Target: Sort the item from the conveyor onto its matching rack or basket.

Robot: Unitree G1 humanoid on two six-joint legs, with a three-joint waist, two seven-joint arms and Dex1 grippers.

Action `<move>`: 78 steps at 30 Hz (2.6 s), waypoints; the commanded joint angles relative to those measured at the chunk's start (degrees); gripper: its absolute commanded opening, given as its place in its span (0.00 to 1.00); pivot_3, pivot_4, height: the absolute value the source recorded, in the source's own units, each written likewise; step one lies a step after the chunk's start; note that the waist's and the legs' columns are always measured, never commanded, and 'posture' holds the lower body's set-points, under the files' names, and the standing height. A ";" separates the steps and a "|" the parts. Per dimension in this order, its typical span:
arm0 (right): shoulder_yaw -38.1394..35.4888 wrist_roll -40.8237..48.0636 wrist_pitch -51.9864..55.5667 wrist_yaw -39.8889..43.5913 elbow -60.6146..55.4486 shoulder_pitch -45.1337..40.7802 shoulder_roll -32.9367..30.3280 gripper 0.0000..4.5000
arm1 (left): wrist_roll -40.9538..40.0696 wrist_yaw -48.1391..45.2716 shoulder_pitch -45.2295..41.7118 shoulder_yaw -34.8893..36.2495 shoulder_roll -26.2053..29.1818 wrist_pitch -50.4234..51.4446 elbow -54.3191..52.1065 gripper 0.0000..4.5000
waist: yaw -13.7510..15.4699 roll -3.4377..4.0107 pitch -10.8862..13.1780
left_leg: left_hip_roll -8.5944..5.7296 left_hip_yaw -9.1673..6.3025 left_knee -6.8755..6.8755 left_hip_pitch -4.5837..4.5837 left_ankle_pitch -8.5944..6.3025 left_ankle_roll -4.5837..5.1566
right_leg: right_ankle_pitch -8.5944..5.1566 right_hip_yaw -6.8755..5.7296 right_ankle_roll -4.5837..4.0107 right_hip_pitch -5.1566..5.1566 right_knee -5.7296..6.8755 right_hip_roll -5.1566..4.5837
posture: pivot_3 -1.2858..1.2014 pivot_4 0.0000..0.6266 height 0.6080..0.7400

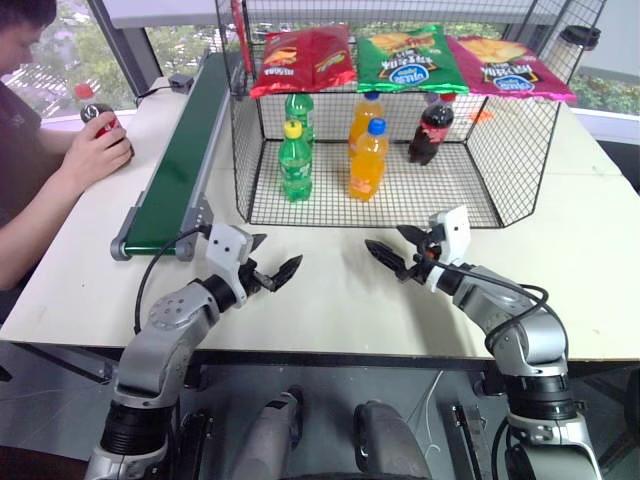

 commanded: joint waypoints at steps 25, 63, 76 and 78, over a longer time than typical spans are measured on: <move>-0.18 1.19 0.62 1.70 -3.87 -0.42 -0.99 0.99 | 0.60 -0.43 -0.19 -0.99 0.15 -3.49 0.58 1.00 | 0.00 0.00 0.00 | 0.00 0.00 -0.01 -0.01 0.00 0.00 | 0.00 0.00 0.00 0.00 -0.02 -0.01 | 0.52 0.24 0.98; 0.38 1.25 0.91 2.69 -4.50 -0.56 -1.09 0.99 | 1.79 -0.55 -0.14 -1.12 0.36 -4.47 -1.46 1.00 | 0.00 0.00 0.00 | 0.00 -0.01 -0.02 -0.03 -0.01 0.00 | 0.00 -0.01 0.00 -0.01 -0.06 -0.03 | 0.52 0.24 0.98; 1.58 3.09 2.17 4.68 -6.57 -0.92 -2.09 0.99 | 3.91 0.42 1.11 0.01 1.82 -6.00 -4.78 1.00 | -0.01 0.00 0.00 | 0.00 0.00 -0.03 -0.04 -0.01 0.00 | 0.00 -0.01 0.00 -0.02 -0.07 -0.03 | 0.52 0.24 0.98; 2.22 3.64 2.51 5.94 -7.87 -1.11 -3.00 0.99 | 2.78 0.85 1.72 2.18 2.41 -5.31 -6.65 1.00 | -0.01 0.00 0.00 | 0.00 -0.01 -0.04 -0.05 -0.01 0.00 | 0.00 -0.01 0.00 -0.03 -0.07 -0.03 | 0.52 0.24 0.98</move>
